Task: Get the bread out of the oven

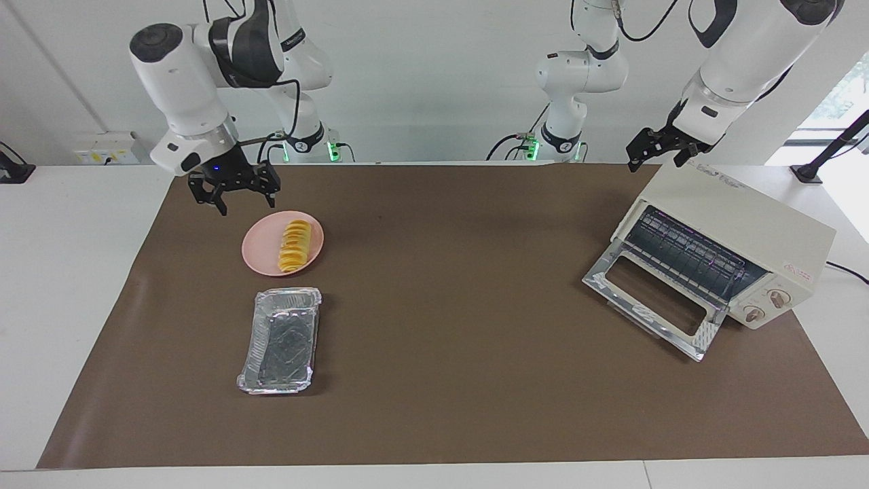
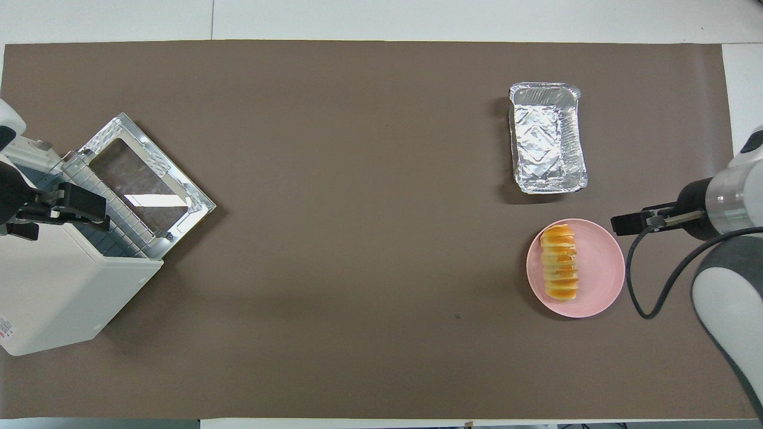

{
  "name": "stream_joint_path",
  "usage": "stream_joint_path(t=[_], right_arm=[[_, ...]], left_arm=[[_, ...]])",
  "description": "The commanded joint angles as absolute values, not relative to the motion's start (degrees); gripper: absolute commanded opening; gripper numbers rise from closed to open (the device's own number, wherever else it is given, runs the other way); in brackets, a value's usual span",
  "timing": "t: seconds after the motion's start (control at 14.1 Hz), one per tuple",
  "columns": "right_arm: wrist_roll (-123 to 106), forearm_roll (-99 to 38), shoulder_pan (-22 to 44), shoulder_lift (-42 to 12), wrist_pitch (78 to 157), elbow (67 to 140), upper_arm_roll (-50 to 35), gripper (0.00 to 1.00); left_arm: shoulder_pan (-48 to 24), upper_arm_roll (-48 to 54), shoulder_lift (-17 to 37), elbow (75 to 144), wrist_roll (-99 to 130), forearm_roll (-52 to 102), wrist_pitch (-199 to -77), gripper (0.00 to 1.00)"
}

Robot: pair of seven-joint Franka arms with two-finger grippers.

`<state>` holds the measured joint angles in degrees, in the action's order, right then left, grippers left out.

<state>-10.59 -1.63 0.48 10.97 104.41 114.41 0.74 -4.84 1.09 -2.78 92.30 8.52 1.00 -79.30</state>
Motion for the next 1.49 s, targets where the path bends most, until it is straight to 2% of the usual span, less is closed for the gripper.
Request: stream_joint_path(t=[0.0,0.14,0.43,1.14,1.42], right_arm=[[-12.8,-2.6,-1.6,9.1,92.6,104.0,0.5,1.00],[-12.7,-2.4,-2.3,8.2,85.8,99.2,0.5,1.00],[-12.9,-1.7,-3.4,7.8,80.9,96.4,0.6,1.00],[-13.0,0.7,-5.6,4.9,87.3,96.9,0.4,1.00],[-13.1,0.7,-5.9,3.7,83.2,93.2,0.2,1.00]], left_arm=[[-4.3,1.2,-3.7,92.8,8.0,1.4,-78.8,1.00],[-4.3,1.2,-3.7,92.8,8.0,1.4,-78.8,1.00],[-4.3,1.2,-3.7,92.8,8.1,1.4,-78.8,1.00],[-4.3,1.2,-3.7,92.8,8.0,1.4,-78.8,1.00],[-4.3,1.2,-3.7,92.8,8.0,1.4,-78.8,1.00]])
